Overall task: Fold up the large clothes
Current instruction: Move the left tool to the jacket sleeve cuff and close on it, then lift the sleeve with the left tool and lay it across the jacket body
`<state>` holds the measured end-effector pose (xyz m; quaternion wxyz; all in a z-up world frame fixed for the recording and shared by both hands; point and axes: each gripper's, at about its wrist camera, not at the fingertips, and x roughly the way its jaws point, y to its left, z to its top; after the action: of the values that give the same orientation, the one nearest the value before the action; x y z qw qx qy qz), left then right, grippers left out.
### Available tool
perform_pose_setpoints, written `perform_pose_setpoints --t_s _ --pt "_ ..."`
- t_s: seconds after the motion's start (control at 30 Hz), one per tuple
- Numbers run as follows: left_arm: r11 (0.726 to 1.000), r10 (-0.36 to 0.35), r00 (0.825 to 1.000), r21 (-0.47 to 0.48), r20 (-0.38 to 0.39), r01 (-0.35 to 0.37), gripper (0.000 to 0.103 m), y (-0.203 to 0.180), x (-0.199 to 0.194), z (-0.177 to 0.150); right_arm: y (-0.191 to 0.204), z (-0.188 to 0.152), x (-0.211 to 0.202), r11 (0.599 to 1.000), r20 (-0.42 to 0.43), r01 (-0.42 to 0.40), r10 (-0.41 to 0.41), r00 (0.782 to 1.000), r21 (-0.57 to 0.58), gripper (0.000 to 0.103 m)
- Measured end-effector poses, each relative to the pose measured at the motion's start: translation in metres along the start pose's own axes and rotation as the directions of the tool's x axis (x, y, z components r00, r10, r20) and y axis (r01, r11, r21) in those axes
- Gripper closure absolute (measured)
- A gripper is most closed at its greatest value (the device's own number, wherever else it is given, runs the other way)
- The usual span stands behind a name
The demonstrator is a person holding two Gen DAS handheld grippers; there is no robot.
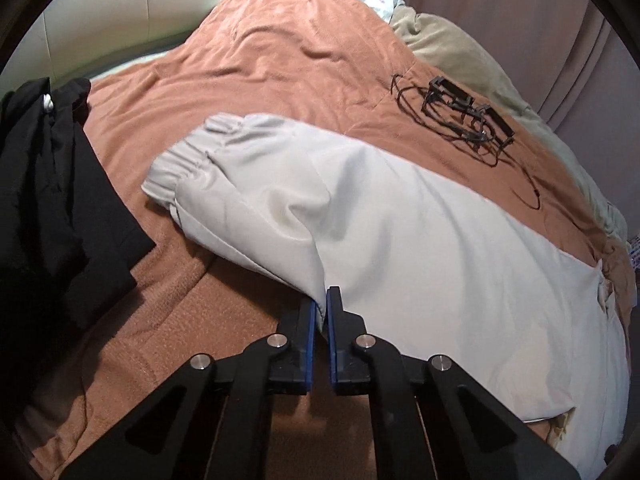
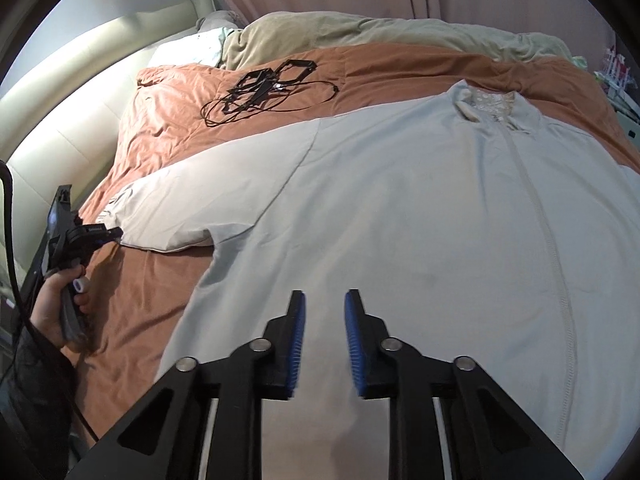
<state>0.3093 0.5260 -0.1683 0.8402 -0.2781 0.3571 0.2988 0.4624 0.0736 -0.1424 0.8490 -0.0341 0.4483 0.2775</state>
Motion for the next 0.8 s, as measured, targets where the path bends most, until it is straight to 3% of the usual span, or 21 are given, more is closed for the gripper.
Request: perform_pose_setpoints --t_s 0.23,0.4,0.7,0.8 --pt "0.993 -0.093 0.988 0.086 0.124 0.083 0.097 -0.03 -0.057 0.027 0.023 0.016 0.043 0.993 -0.059 -0.107 0.109 0.992 0.04 0.089" --pt "0.978 -0.181 0.967 0.136 0.179 0.158 0.098 -0.053 -0.095 0.046 0.039 0.028 0.068 0.984 -0.083 -0.167 0.172 0.982 0.066 0.089" --pt "0.937 -0.322 0.926 0.208 0.198 0.281 0.098 -0.103 -0.149 0.06 0.057 0.029 0.134 0.952 -0.156 -0.243 0.273 0.949 0.186 0.089" --pt "0.917 -0.366 0.912 0.241 0.187 0.319 0.098 -0.125 -0.167 0.057 0.064 0.026 0.147 0.948 -0.169 -0.263 0.292 0.941 0.178 0.089"
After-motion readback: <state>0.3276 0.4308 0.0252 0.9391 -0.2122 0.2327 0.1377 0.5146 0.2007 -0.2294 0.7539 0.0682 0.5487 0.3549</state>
